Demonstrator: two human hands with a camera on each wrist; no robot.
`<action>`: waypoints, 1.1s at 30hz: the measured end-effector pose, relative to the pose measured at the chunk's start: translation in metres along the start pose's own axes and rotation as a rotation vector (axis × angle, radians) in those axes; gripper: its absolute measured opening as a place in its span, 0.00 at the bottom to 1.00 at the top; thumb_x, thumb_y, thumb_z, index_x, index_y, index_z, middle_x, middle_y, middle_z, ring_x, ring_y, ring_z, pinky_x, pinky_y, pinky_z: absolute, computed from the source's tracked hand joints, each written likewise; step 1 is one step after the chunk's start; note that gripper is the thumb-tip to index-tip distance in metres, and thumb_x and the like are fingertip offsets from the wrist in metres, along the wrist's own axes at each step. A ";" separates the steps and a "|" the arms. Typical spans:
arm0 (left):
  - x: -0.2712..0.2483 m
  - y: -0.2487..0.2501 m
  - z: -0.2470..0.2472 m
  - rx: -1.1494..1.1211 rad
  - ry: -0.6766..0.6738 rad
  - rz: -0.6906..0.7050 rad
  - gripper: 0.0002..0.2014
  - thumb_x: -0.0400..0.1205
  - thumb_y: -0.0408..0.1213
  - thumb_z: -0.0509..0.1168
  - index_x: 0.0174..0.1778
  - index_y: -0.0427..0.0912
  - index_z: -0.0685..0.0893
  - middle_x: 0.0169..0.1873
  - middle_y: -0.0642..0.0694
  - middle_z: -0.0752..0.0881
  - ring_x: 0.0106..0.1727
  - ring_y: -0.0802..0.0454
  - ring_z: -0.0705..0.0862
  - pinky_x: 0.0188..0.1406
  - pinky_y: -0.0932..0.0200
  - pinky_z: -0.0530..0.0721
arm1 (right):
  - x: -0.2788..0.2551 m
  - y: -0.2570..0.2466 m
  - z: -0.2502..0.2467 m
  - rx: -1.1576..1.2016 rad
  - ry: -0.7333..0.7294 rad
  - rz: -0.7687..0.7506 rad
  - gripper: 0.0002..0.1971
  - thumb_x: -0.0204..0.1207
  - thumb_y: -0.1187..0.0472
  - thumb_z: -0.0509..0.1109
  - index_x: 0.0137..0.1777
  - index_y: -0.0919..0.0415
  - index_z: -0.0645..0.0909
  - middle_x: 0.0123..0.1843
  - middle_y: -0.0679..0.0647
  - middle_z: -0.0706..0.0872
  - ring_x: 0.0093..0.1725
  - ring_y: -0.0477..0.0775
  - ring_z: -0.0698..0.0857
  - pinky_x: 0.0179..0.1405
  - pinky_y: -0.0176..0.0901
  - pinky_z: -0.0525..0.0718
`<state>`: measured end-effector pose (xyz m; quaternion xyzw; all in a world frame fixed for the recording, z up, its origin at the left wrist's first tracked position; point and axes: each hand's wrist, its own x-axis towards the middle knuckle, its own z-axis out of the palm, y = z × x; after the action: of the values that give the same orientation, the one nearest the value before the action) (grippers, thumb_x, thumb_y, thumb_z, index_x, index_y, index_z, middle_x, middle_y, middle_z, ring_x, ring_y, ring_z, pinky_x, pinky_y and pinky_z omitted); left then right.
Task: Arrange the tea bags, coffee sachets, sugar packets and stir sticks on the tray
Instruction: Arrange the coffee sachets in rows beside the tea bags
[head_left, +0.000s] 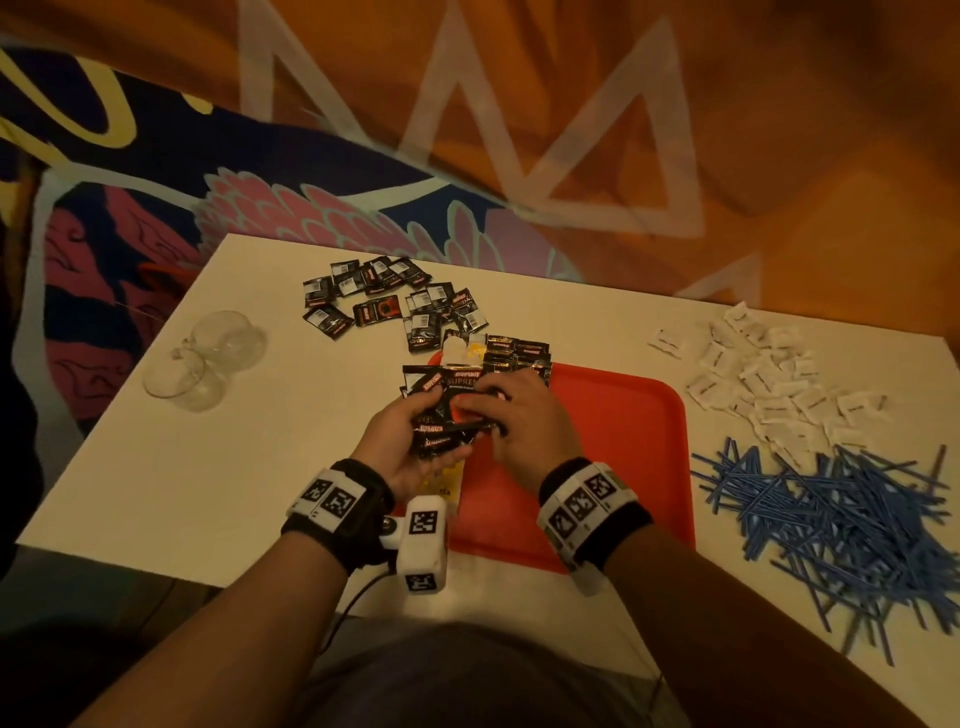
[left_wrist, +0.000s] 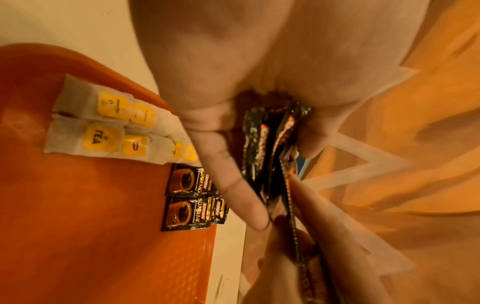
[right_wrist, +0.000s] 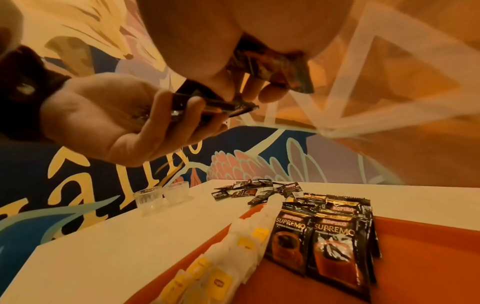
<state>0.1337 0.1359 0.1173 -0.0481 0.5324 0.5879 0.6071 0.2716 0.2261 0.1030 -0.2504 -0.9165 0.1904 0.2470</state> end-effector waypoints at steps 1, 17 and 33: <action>0.000 0.000 0.000 0.019 0.005 0.015 0.18 0.84 0.43 0.67 0.68 0.39 0.83 0.58 0.33 0.89 0.51 0.38 0.91 0.29 0.51 0.90 | -0.003 0.001 0.001 -0.033 -0.011 -0.035 0.22 0.64 0.72 0.78 0.58 0.53 0.89 0.56 0.54 0.88 0.52 0.61 0.81 0.49 0.51 0.80; -0.013 -0.009 -0.003 0.264 -0.033 0.183 0.11 0.85 0.36 0.67 0.63 0.40 0.83 0.47 0.41 0.91 0.41 0.48 0.91 0.29 0.56 0.88 | 0.006 -0.019 -0.004 1.207 -0.024 0.910 0.15 0.69 0.68 0.80 0.53 0.62 0.83 0.52 0.63 0.90 0.51 0.63 0.90 0.50 0.58 0.89; -0.035 -0.011 -0.012 0.207 0.013 0.284 0.14 0.84 0.32 0.67 0.67 0.39 0.83 0.55 0.36 0.91 0.55 0.38 0.90 0.50 0.45 0.89 | -0.006 -0.028 -0.010 0.859 -0.152 0.725 0.07 0.74 0.59 0.78 0.47 0.50 0.84 0.42 0.54 0.83 0.33 0.48 0.79 0.33 0.42 0.78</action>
<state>0.1437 0.1012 0.1308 0.0865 0.5957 0.6092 0.5162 0.2715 0.2024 0.1227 -0.4116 -0.6273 0.6364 0.1789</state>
